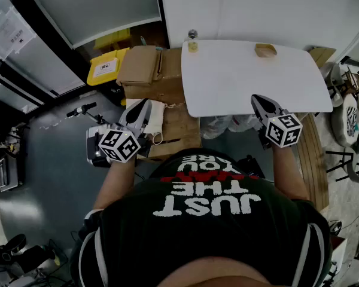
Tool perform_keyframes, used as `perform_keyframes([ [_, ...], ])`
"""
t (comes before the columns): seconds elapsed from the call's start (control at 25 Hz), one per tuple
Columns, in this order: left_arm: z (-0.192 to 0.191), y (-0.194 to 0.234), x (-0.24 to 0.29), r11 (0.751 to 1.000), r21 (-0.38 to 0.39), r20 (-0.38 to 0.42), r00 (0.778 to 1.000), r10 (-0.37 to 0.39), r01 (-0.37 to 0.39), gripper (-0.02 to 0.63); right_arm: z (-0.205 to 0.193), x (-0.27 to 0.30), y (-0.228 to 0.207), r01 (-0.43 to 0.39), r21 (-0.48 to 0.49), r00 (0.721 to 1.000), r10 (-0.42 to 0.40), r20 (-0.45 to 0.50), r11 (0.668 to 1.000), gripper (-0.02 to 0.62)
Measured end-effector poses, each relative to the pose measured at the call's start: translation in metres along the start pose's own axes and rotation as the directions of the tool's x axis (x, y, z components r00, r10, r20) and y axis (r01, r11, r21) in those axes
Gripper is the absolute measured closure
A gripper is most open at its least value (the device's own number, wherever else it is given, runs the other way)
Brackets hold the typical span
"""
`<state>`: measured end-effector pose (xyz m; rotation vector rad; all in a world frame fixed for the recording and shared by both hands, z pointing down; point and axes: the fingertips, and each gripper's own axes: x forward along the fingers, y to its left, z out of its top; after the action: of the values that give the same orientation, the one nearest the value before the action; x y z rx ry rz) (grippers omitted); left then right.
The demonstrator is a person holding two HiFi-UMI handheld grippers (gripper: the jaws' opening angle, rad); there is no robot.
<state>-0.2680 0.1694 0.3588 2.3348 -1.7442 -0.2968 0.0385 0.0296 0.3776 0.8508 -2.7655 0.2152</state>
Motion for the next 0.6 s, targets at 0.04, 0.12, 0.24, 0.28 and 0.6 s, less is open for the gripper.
perform_keyframes([
  [0.04,0.000,-0.001,0.001,1.000,0.001,-0.002,1.000,-0.002,0.002,0.609,0.000,-0.001,-0.001,0.001,0.001,1.000,-0.001,0.001,1.000,0.591],
  [0.12,-0.002,-0.005,0.005,1.000,0.002,-0.005,1.000,-0.005,0.005,0.609,0.000,-0.003,-0.003,0.002,0.001,1.000,-0.002,0.002,1.000,0.591],
  [0.24,-0.004,-0.014,0.011,1.000,0.000,-0.008,1.000,-0.006,0.006,0.609,-0.002,-0.008,-0.011,0.004,-0.001,1.000,-0.004,-0.002,1.000,0.589],
  [0.28,-0.006,-0.018,0.014,1.000,0.000,-0.010,1.000,-0.007,0.007,0.609,-0.002,-0.010,-0.015,0.011,-0.004,1.000,-0.011,-0.003,1.000,0.591],
  [0.6,-0.015,-0.050,0.041,1.000,0.001,-0.024,1.000,0.005,-0.005,0.609,-0.002,-0.030,-0.059,0.052,0.023,0.999,-0.053,0.011,0.998,0.589],
])
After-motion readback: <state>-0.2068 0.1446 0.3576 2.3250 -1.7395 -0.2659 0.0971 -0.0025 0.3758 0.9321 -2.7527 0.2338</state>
